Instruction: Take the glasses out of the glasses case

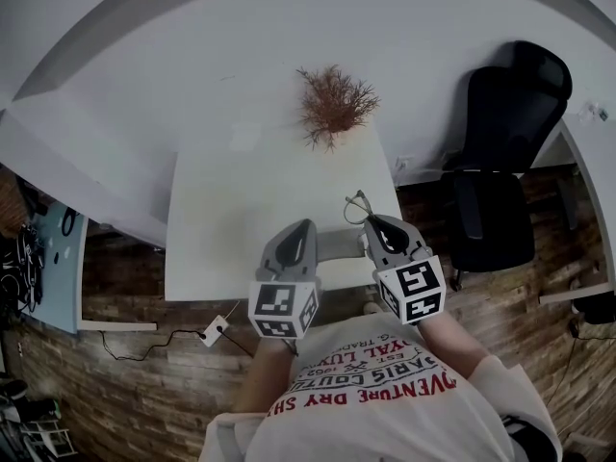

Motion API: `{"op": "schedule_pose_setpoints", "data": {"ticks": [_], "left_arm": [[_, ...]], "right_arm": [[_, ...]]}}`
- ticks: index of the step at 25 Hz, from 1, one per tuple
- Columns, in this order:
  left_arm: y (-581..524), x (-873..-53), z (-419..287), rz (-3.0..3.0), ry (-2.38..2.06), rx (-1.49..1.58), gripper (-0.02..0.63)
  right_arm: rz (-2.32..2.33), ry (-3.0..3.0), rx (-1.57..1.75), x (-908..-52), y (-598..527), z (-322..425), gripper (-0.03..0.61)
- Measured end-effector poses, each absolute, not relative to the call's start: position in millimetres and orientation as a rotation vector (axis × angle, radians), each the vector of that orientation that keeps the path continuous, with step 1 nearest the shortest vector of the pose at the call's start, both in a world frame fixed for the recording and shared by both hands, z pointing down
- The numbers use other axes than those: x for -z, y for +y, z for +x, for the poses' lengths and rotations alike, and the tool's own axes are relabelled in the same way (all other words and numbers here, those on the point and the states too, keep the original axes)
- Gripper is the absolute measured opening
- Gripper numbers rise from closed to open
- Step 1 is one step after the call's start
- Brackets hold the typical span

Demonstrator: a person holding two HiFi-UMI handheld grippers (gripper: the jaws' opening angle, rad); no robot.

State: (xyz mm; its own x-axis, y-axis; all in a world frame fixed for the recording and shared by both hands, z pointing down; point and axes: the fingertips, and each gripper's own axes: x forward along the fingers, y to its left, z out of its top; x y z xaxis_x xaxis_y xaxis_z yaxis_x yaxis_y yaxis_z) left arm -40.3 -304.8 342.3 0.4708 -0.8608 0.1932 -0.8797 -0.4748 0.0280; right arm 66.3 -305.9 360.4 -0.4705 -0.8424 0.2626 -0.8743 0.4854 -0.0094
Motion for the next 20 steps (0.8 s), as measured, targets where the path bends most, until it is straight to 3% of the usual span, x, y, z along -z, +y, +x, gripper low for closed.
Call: {"op": "schedule_pose_setpoints", "data": {"ticks": [20], "left_arm": [[-309.3, -356.3, -30.3, 2.568, -1.513, -0.245, -0.003]], "right_arm": [[1.482, -2.499, -0.246, -369.5, -310.2, 73.8, 0.025]]}}
